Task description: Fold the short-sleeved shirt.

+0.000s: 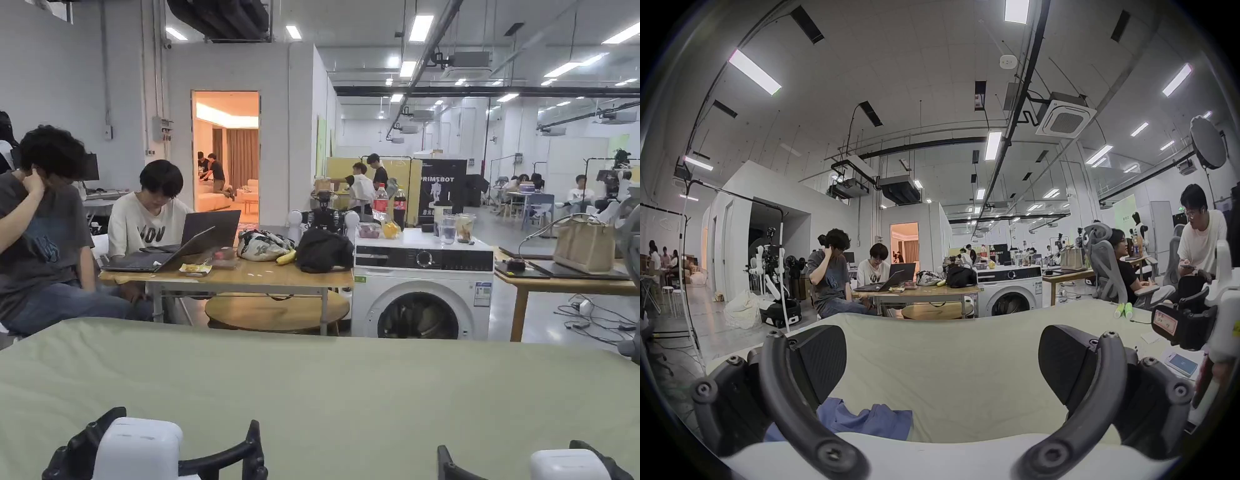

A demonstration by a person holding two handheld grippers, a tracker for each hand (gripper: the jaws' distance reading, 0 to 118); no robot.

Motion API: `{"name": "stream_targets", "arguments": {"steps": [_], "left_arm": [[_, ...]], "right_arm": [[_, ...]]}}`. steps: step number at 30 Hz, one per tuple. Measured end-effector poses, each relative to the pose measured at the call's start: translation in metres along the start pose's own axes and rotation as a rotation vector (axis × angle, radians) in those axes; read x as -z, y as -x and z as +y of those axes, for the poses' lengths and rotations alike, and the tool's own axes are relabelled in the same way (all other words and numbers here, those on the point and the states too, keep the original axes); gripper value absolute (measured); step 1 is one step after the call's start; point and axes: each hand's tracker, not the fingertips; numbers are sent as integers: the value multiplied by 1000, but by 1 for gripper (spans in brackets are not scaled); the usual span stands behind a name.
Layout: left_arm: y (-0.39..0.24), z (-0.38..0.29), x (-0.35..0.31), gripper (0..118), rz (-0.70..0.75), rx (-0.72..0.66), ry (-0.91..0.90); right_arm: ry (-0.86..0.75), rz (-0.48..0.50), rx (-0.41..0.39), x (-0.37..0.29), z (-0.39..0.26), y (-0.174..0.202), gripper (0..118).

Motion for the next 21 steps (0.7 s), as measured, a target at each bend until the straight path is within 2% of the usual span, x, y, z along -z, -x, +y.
{"name": "stream_targets", "arguments": {"steps": [8,21], "left_arm": [[-3,1,-2,116,-4,24,-8],[-4,-2,-2,116,1,32,-2]], "right_arm": [[-6,-3,-23,-1,2,3,118],[-1,-12,-17,-2,-1,0,118]]}}
